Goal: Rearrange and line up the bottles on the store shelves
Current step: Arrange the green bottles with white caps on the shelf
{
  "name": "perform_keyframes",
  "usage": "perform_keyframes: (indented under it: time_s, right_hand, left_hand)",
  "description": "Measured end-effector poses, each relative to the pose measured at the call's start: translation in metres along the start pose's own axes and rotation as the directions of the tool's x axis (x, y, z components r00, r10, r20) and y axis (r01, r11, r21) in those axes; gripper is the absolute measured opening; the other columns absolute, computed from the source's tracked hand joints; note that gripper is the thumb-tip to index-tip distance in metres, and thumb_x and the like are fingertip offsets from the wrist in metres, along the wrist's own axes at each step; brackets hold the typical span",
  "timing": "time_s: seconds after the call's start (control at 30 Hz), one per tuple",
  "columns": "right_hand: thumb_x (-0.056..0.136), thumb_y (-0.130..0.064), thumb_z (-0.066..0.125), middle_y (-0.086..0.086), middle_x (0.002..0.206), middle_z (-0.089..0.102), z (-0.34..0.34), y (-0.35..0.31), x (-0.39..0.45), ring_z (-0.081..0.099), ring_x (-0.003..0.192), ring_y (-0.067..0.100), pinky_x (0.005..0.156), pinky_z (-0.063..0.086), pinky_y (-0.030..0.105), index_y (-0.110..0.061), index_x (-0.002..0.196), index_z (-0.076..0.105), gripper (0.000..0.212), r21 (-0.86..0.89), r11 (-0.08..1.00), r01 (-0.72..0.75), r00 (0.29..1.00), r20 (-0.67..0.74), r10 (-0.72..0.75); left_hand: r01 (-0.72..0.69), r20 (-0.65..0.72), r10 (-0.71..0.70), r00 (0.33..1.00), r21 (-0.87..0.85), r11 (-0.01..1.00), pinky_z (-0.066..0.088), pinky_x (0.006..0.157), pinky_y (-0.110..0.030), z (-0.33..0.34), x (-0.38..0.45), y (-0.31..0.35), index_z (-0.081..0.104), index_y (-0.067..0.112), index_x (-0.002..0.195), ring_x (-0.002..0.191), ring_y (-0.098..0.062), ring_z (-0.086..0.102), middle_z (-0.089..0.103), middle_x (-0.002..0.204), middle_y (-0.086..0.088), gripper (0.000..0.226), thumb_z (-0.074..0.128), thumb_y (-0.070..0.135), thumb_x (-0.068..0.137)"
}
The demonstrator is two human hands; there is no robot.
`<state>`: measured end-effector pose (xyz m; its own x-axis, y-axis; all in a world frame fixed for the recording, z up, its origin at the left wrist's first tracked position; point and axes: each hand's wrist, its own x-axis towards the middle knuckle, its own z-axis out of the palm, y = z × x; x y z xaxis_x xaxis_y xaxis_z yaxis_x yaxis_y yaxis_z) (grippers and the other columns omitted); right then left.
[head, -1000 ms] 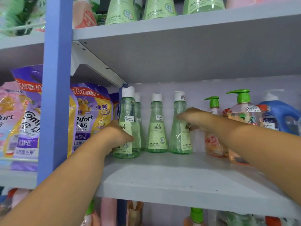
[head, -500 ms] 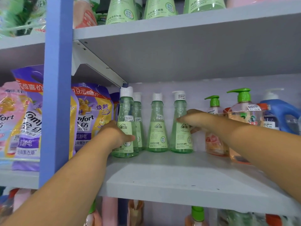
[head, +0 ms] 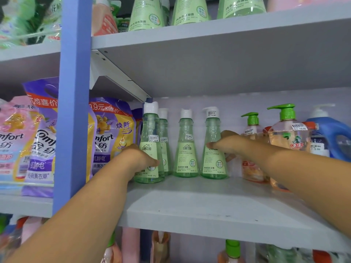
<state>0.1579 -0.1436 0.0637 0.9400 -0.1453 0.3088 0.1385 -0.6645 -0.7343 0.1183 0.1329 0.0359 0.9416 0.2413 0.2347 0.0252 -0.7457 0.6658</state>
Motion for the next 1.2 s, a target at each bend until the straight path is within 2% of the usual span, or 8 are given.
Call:
perform_keyframes:
  time_s: [0.23, 0.4, 0.63, 0.8, 0.93, 1.07, 1.13, 1.2]
  right_hand:
    - [0.089, -0.035, 0.076, 0.010, 0.106, 0.073, 0.002, 0.001, -0.008, 0.073, 0.092, 0.030, 0.086, 0.061, 0.050, -0.011, 0.119, 0.059, 0.042, -0.046, 0.999, -0.002, 1.000, 0.012, 0.003]
    - [0.087, -0.029, 0.079, 0.012, 0.107, 0.073, 0.006, 0.010, -0.014, 0.074, 0.089, 0.030, 0.078, 0.063, 0.047, -0.007, 0.121, 0.061, 0.044, -0.107, 0.994, -0.028, 0.998, 0.046, 0.034]
    - [0.088, -0.031, 0.079, 0.006, 0.087, 0.068, 0.008, 0.016, -0.010, 0.068, 0.069, 0.022, 0.062, 0.061, 0.036, -0.009, 0.116, 0.057, 0.042, -0.106, 0.994, -0.014, 1.000, 0.013, 0.015]
    - [0.090, -0.030, 0.077, 0.008, 0.089, 0.068, 0.009, 0.015, -0.012, 0.068, 0.071, 0.025, 0.074, 0.062, 0.044, -0.008, 0.115, 0.055, 0.040, -0.104, 0.994, -0.010, 1.000, 0.022, 0.013]
    - [0.090, -0.036, 0.075, 0.010, 0.108, 0.070, 0.008, 0.009, -0.024, 0.070, 0.085, 0.027, 0.084, 0.061, 0.044, -0.007, 0.126, 0.054, 0.051, -0.137, 0.990, -0.014, 1.000, 0.005, 0.015]
    - [0.093, -0.039, 0.070, 0.008, 0.110, 0.066, 0.002, 0.006, -0.046, 0.063, 0.088, 0.022, 0.089, 0.056, 0.042, -0.014, 0.110, 0.056, 0.034, 0.009, 0.996, -0.089, 0.996, 0.027, 0.089]
    - [0.091, -0.042, 0.072, 0.011, 0.129, 0.060, -0.009, 0.008, -0.062, 0.061, 0.109, 0.027, 0.094, 0.056, 0.044, -0.010, 0.128, 0.053, 0.053, 0.085, 0.993, -0.080, 0.996, -0.033, 0.083]
    - [0.089, -0.045, 0.074, 0.010, 0.126, 0.057, -0.026, 0.010, -0.083, 0.060, 0.111, 0.026, 0.091, 0.058, 0.042, -0.008, 0.141, 0.047, 0.070, 0.163, 0.984, -0.074, 0.993, -0.074, 0.087]
  left_hand:
    - [-0.001, 0.018, 0.001, 1.000, -0.013, 1.000, 0.051, 0.102, -0.047, 0.000, 0.001, 0.000, 0.044, 0.017, 0.145, 0.126, -0.032, 0.055, 0.057, 0.140, -0.005, 0.127, 0.079, 0.064, 0.033]
    - [-0.013, -0.011, 0.013, 1.000, 0.015, 1.000, 0.044, 0.110, -0.042, -0.002, -0.005, 0.002, 0.034, 0.014, 0.154, 0.137, -0.033, 0.047, 0.046, 0.153, -0.009, 0.106, 0.085, 0.057, 0.071]
    - [-0.046, -0.029, 0.047, 0.998, 0.020, 0.999, 0.045, 0.110, -0.042, 0.001, 0.006, -0.006, 0.034, 0.015, 0.154, 0.137, -0.031, 0.047, 0.045, 0.154, -0.007, 0.104, 0.085, 0.056, 0.073]
    - [-0.046, -0.028, 0.046, 0.999, -0.002, 0.999, 0.047, 0.106, -0.040, 0.001, 0.008, -0.006, 0.037, 0.016, 0.153, 0.133, -0.030, 0.050, 0.049, 0.150, -0.006, 0.100, 0.085, 0.053, 0.073]
    - [-0.034, -0.027, 0.033, 0.999, -0.037, 0.999, 0.047, 0.106, -0.043, 0.002, 0.008, -0.003, 0.034, 0.014, 0.154, 0.135, -0.033, 0.048, 0.044, 0.154, -0.009, 0.103, 0.085, 0.051, 0.073]
    - [-0.010, -0.035, 0.003, 0.999, -0.215, 0.976, 0.044, 0.102, -0.037, 0.005, 0.009, 0.002, 0.035, 0.004, 0.152, 0.139, -0.036, 0.044, 0.043, 0.155, -0.016, 0.094, 0.081, 0.046, 0.082]
    - [0.012, -0.030, -0.022, 0.999, -0.306, 0.952, 0.043, 0.109, -0.044, 0.006, 0.006, 0.004, 0.036, 0.001, 0.152, 0.137, -0.039, 0.046, 0.045, 0.153, -0.019, 0.100, 0.085, 0.047, 0.077]
    - [-0.030, -0.111, -0.015, 0.994, -0.390, 0.920, 0.048, 0.100, -0.044, 0.007, -0.006, 0.008, 0.042, 0.003, 0.146, 0.127, -0.040, 0.054, 0.055, 0.143, -0.019, 0.097, 0.087, 0.049, 0.074]
